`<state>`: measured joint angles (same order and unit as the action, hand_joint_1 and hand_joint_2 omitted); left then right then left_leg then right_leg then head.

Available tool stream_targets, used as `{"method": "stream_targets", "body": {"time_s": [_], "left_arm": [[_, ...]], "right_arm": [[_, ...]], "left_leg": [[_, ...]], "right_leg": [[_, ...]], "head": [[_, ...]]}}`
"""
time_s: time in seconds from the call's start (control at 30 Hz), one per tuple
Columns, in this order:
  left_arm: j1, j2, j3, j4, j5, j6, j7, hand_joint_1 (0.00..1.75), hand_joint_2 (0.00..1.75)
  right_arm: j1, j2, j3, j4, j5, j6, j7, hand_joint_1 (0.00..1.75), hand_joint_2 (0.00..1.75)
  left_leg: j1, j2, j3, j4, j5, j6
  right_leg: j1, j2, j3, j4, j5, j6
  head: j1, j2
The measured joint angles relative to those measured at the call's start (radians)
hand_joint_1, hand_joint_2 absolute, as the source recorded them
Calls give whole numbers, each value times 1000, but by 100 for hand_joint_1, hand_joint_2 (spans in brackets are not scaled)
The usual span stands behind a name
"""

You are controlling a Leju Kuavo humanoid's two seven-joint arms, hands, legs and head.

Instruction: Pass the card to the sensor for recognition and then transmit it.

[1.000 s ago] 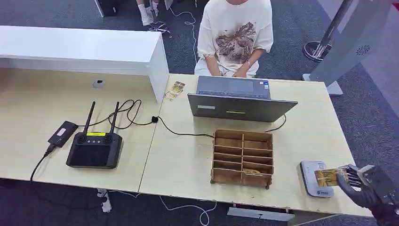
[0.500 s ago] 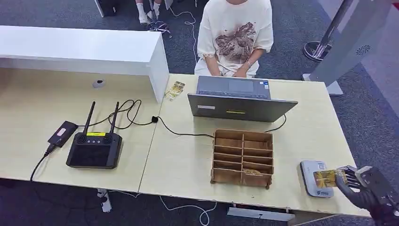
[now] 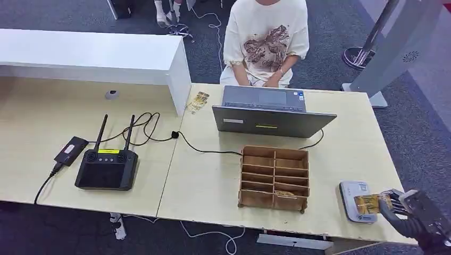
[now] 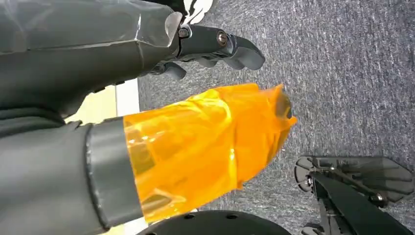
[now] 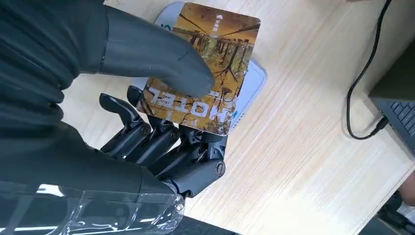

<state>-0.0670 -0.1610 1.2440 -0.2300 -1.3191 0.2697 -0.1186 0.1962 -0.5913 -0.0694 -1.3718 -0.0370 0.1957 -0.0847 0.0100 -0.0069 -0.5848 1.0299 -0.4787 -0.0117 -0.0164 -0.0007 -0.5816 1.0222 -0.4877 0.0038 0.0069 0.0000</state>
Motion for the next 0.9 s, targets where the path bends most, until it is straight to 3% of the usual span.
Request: {"method": "stream_targets", "body": {"time_s": [0.9], "left_arm": [[-5,0,-9,0,-10,0,1,0,0]], "right_arm": [[-105,46,85,43,71,-58,21,175,175]], "left_leg": [[0,0,0,0,0,0]], "right_leg": [[0,0,0,0,0,0]], "head": [[0,0]]}}
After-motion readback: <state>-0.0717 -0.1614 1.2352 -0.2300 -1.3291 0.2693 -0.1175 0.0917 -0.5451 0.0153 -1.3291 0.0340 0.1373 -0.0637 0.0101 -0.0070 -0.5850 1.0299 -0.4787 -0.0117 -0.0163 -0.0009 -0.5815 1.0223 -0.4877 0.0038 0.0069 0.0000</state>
